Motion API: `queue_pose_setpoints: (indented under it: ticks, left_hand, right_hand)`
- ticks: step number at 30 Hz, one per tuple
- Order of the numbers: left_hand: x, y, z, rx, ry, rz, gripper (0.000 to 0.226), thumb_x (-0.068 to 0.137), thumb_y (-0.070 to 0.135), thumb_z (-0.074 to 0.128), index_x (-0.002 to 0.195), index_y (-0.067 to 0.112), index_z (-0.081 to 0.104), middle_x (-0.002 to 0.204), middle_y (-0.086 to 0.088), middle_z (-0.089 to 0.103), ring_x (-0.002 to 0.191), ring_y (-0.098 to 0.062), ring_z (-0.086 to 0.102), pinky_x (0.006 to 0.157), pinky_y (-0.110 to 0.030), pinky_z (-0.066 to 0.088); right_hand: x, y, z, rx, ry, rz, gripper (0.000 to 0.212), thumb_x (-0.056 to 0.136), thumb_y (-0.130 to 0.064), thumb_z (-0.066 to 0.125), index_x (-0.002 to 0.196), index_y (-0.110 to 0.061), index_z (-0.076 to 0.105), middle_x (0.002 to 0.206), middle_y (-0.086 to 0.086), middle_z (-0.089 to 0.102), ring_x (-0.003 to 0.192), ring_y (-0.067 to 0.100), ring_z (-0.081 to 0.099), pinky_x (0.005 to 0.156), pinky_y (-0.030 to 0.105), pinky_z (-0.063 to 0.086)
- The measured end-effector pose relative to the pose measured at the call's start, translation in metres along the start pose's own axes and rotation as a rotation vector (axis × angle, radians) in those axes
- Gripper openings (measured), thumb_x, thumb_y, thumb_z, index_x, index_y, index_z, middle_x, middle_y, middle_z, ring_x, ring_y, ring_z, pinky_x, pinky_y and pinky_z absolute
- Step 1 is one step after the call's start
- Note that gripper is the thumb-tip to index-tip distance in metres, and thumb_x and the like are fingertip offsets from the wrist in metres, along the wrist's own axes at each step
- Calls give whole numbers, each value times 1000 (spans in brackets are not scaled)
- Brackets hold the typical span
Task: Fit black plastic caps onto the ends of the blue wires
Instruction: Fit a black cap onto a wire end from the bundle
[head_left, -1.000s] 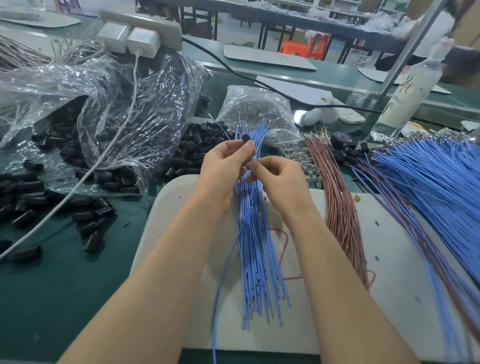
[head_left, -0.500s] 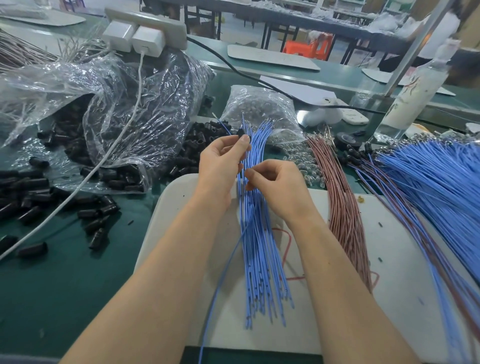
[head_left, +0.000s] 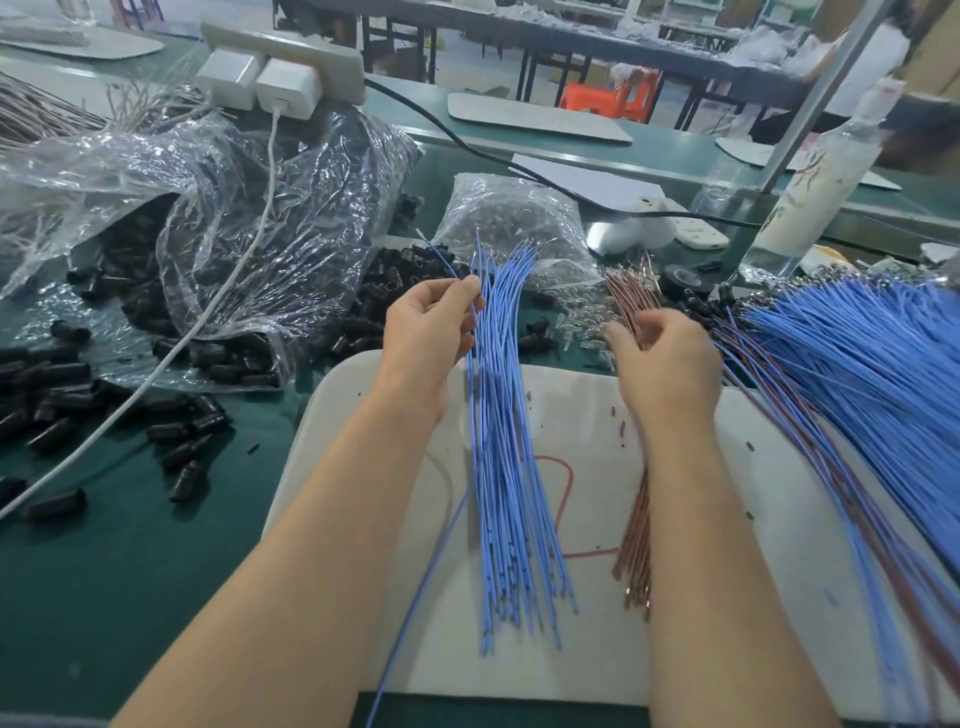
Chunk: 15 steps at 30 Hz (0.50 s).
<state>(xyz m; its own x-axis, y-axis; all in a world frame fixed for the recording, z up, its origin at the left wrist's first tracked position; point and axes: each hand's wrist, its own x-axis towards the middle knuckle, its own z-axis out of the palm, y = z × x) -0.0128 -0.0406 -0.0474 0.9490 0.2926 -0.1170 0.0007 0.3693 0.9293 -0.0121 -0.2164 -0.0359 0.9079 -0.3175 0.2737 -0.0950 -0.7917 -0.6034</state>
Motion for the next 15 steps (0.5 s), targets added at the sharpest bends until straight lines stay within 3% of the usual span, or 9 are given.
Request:
queue_pose_setpoints:
  ticks: [2, 4, 8, 15]
  left_hand:
    - [-1, 0, 0, -18, -12, -17, 8, 88, 18, 63, 80, 16, 63, 67, 5, 62, 67, -11, 52, 68, -24, 48]
    - [-1, 2, 0, -44, -18, -39, 10, 88, 18, 62, 79, 16, 62, 61, 7, 61, 63, -9, 53, 68, -24, 48]
    - [-2, 3, -1, -56, -23, -62, 10, 89, 19, 62, 79, 17, 62, 58, 9, 61, 59, -6, 52, 63, -21, 47]
    - [-6, 6, 0, -53, -74, -67, 6, 89, 18, 63, 83, 17, 61, 66, 7, 62, 62, -8, 50, 63, -21, 44]
  right_hand:
    - [7, 13, -1, -180, -64, 182, 40, 91, -31, 60, 126, -14, 55, 128, 14, 52, 118, 33, 45, 95, 41, 40]
    - [9, 16, 4, -203, -99, 241, 38, 92, -26, 59, 127, -14, 52, 132, 15, 47, 123, 35, 39, 98, 43, 37]
    - [12, 19, 8, -123, -28, 256, 30, 93, -16, 55, 122, -15, 55, 126, 12, 56, 120, 33, 45, 96, 43, 38]
    - [8, 14, 5, 32, 132, 198, 22, 95, -18, 47, 108, -12, 64, 107, 10, 66, 108, 34, 54, 93, 41, 39]
